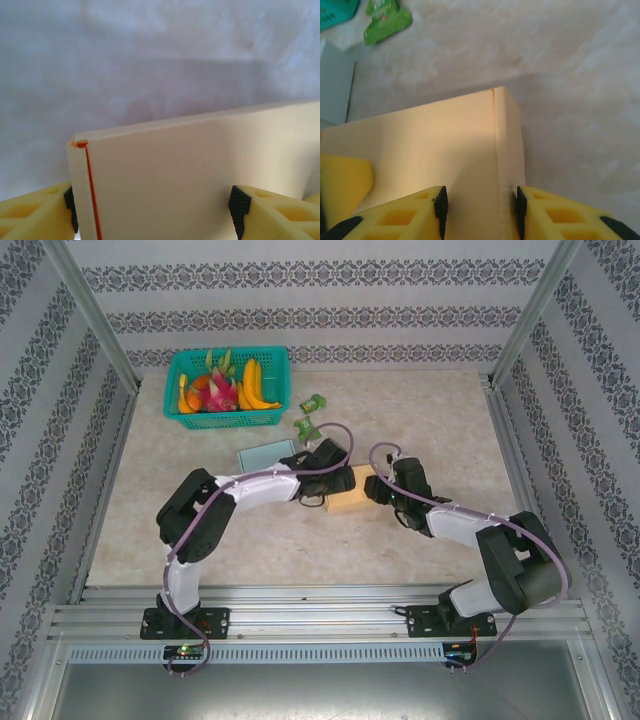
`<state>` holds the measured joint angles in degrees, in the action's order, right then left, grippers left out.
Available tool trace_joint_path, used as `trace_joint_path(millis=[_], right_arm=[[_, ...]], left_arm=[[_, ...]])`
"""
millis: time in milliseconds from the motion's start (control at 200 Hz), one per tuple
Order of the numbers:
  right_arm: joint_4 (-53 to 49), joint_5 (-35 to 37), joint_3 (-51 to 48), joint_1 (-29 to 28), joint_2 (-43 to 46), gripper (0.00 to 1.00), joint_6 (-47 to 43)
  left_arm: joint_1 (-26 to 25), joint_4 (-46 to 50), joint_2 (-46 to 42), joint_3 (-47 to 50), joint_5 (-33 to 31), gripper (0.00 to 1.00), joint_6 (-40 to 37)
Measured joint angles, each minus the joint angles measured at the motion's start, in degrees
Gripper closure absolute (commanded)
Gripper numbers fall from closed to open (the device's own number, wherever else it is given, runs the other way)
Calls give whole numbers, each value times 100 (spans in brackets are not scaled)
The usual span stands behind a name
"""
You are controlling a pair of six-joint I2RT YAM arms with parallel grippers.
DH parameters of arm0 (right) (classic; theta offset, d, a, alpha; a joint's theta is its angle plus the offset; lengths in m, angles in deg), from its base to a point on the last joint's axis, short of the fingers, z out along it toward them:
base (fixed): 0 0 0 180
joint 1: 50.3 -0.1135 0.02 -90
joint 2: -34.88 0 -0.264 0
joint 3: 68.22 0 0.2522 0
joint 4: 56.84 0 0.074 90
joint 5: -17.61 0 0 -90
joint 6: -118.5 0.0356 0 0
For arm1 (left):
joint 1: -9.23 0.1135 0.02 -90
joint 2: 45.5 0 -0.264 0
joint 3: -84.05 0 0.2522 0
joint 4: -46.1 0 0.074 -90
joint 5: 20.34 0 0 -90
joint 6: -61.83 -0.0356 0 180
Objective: Fold the paper box
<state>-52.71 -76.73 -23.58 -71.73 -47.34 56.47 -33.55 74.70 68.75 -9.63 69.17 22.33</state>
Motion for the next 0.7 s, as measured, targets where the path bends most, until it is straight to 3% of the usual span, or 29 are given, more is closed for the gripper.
trace_joint_path(millis=[150,320,520,704], right_arm=[[44,90,380,122,-149,58,39],[188,2,1036,337,-892,59,39],[522,-208,1414,459,-1613,56,35],[887,-363,1438,481,-1829,49,70]], left_arm=[[328,33,575,-841,109,23,-151],[605,55,1093,-1497,236,23,-234],[691,184,1204,-1611,164,21,-337],[693,297,1207,-1611,149,11,-470]])
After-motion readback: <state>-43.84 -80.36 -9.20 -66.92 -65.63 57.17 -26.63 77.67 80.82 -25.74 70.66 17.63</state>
